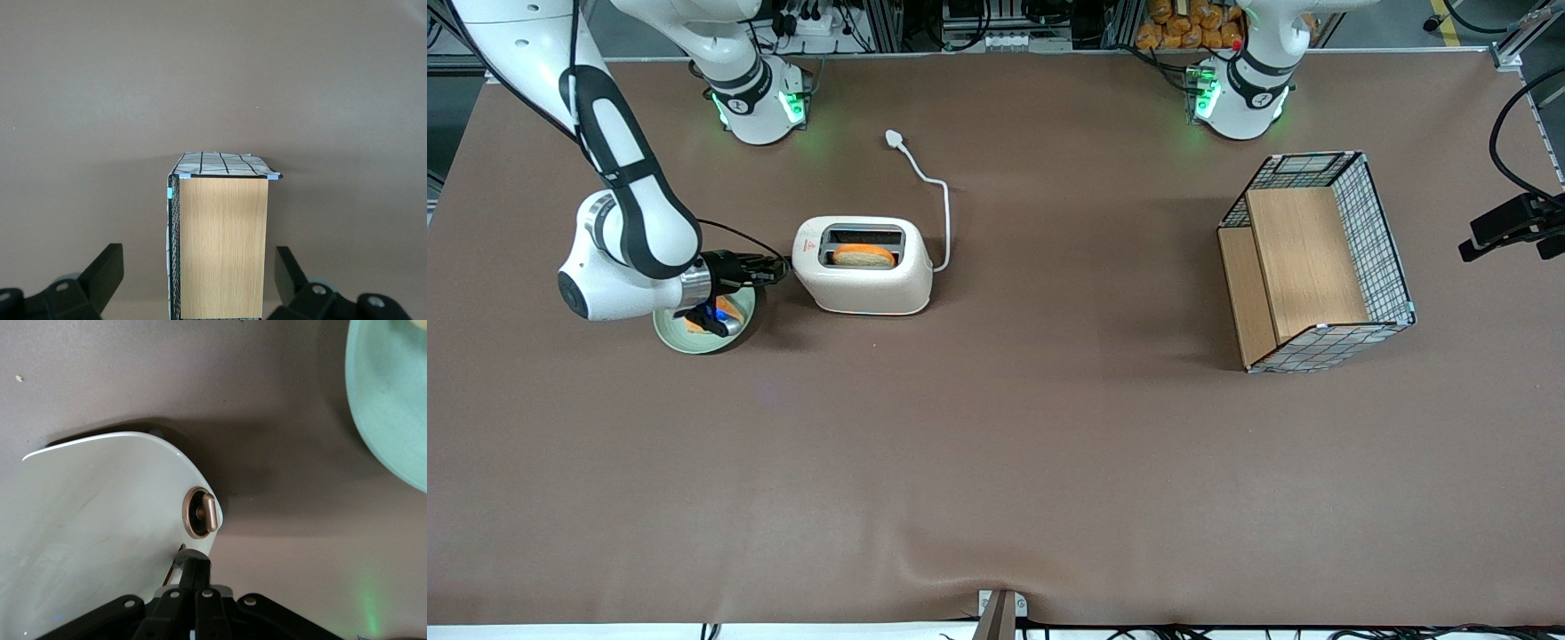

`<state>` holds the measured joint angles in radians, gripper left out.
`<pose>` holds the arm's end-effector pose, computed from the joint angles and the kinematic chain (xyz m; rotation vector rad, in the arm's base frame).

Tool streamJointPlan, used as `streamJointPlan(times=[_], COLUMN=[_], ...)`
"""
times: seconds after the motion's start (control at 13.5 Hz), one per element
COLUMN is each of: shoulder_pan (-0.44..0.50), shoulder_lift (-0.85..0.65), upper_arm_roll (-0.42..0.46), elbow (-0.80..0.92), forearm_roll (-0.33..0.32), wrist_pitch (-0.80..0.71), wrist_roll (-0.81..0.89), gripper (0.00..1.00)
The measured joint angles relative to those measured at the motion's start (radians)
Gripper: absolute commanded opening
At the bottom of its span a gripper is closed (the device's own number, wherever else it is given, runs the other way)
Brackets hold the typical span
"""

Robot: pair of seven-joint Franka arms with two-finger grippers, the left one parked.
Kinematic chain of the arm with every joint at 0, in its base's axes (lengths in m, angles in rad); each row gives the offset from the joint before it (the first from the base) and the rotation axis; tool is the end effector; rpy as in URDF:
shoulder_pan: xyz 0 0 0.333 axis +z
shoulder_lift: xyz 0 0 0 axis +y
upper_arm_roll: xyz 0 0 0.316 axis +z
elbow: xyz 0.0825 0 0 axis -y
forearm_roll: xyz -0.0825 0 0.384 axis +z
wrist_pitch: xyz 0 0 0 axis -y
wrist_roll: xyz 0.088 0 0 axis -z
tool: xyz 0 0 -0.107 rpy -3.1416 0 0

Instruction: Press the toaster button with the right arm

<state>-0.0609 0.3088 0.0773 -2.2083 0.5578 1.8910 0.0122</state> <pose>0.4833 0.0480 0.2153 -2.5108 0.4379 0.8270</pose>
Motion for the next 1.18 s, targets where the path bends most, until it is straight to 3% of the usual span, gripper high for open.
streamJointPlan(times=[0.07,0.15,0.37,0.74,1.18], shoulder_pan=[0.000,0.000,-0.014,-0.081,-0.109], shoulder_lift=[-0.001,-0.002,-0.018,-0.028,-0.033], upper_arm_roll=[-0.002,-0.004,-0.009,-0.013,-0.014], elbow=[0.007,0.021,0.070,0.211,0.396], forearm_roll=[0.000,0.000,0.000,-0.020,-0.143], wrist_pitch=[-0.015,-0.041,-0.118,-0.283,-0.394], wrist_roll=[-0.002,-0.004,-0.004,-0.003,-0.003], gripper=[0.00,0.09,1.00,1.00,1.00])
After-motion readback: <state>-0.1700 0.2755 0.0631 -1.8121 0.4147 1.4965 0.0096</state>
